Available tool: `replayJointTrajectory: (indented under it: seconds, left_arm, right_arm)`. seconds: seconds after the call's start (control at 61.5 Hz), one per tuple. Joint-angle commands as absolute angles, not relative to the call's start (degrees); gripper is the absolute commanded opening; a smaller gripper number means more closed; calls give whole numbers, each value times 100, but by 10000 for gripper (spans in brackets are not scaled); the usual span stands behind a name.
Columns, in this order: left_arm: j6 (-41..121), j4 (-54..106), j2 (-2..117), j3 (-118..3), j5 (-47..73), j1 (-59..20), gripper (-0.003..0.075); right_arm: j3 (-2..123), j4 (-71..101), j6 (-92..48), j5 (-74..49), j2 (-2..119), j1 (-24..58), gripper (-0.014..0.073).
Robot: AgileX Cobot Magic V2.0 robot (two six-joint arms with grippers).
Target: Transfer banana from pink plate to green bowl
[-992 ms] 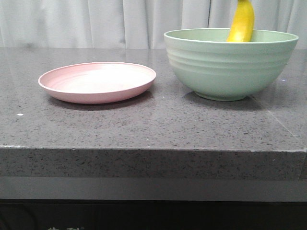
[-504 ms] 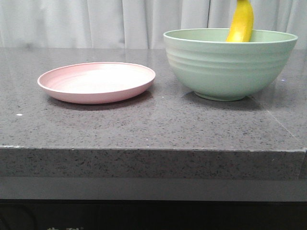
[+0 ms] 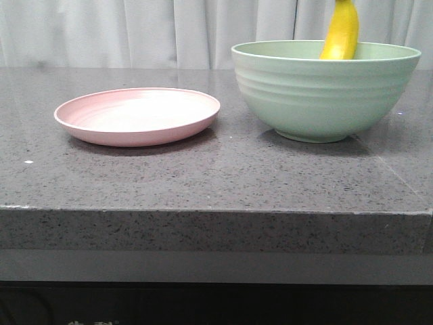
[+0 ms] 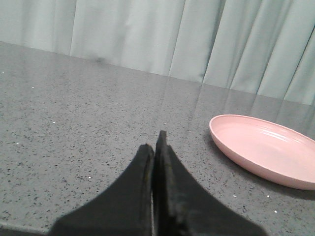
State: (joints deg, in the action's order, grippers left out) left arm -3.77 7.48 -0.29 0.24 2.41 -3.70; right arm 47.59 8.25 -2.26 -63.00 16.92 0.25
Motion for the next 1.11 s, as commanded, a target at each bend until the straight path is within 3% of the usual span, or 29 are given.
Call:
replayJointTrajectory:
  seconds: [0.0,1.09]
  left_arm:
    - [-428,737,-169,39,-256,-403,-18]
    - [-362,264,-169,39,-265,-403,-18]
  right_arm:
    - [4871,860,-241,-5943,1787,0,-68]
    - [4871,860,-241,-5943,1787,0,-68]
